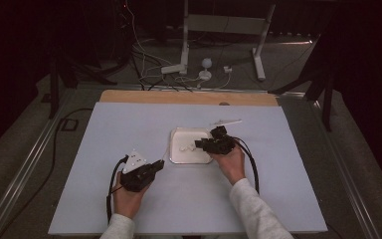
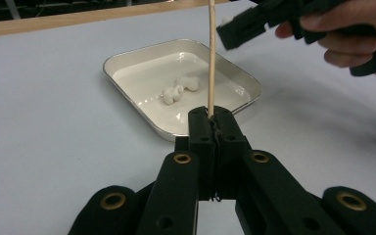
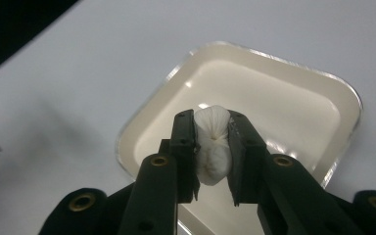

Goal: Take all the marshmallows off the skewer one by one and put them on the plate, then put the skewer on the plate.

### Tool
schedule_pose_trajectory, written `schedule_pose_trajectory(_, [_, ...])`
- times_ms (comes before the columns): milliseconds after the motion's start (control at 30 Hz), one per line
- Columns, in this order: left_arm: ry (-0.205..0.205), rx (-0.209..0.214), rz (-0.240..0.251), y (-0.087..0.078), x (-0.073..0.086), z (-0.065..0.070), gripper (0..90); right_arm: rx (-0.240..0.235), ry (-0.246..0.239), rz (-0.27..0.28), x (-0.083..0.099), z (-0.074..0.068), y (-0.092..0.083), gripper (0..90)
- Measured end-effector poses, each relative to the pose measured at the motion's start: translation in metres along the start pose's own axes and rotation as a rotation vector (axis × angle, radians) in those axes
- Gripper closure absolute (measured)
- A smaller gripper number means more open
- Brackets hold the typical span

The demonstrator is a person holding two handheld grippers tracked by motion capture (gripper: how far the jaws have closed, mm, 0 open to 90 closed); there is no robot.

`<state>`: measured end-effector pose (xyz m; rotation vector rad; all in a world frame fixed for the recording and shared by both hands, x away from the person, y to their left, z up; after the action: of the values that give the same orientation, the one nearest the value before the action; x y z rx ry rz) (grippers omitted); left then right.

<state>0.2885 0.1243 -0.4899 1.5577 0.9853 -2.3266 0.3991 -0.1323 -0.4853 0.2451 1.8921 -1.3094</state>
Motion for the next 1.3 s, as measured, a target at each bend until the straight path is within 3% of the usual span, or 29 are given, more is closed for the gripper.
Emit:
schedule_pose_trajectory(167, [-0.002,-0.002,0.000,0.000,0.000,0.000,89.9,0.018,0.013,-0.025,0.007,0.001,0.005,74.9])
schedule_pose_trajectory(233, [-0.002,-0.002,0.001,0.000,0.000,0.000,89.9,0.024,0.018,-0.035,0.011,0.003,0.007,70.0])
schedule_pose_trajectory(333, [-0.005,-0.005,0.001,0.001,0.000,0.000,89.8,0.052,0.026,-0.039,0.014,0.006,0.009,43.3])
schedule_pose_trajectory(367, [-0.009,-0.004,0.001,0.001,0.000,-0.001,89.8,0.042,0.027,-0.044,0.014,0.006,0.010,38.6])
schedule_pose_trajectory(433, [-0.020,0.000,0.008,0.002,-0.001,-0.001,89.8,0.035,0.026,-0.021,0.014,0.005,0.008,20.7])
schedule_pose_trajectory(500, [-0.025,0.003,0.013,0.003,-0.003,0.000,89.7,0.050,0.010,0.017,0.013,0.004,0.004,14.7])
schedule_pose_trajectory(600, [-0.021,0.004,0.014,0.003,-0.007,0.001,89.7,-0.001,0.031,0.037,0.012,0.005,-0.004,10.8])
schedule_pose_trajectory(733, [-0.015,0.009,0.018,0.005,-0.013,0.003,89.6,-0.019,0.029,0.074,0.010,0.007,-0.014,3.7])
schedule_pose_trajectory(1000, [-0.019,0.013,0.038,0.009,-0.026,0.006,89.5,-0.032,-0.014,0.113,0.008,0.002,-0.028,0.0])
schedule_pose_trajectory(1300, [-0.033,0.020,0.047,0.015,-0.038,0.007,89.5,-0.028,-0.026,0.140,0.010,0.001,-0.036,0.0])
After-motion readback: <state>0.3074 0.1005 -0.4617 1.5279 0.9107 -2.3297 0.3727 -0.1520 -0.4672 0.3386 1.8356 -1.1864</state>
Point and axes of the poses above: each handheld gripper's, and its own axes: y roughly forward along the jaws, x roughly out of its underside, z roughly to its right, the point moved 2 cm from there along y, roughly forward along the jaws, and after that the axes turned 12 degrees about x, right-handed, at the moved point
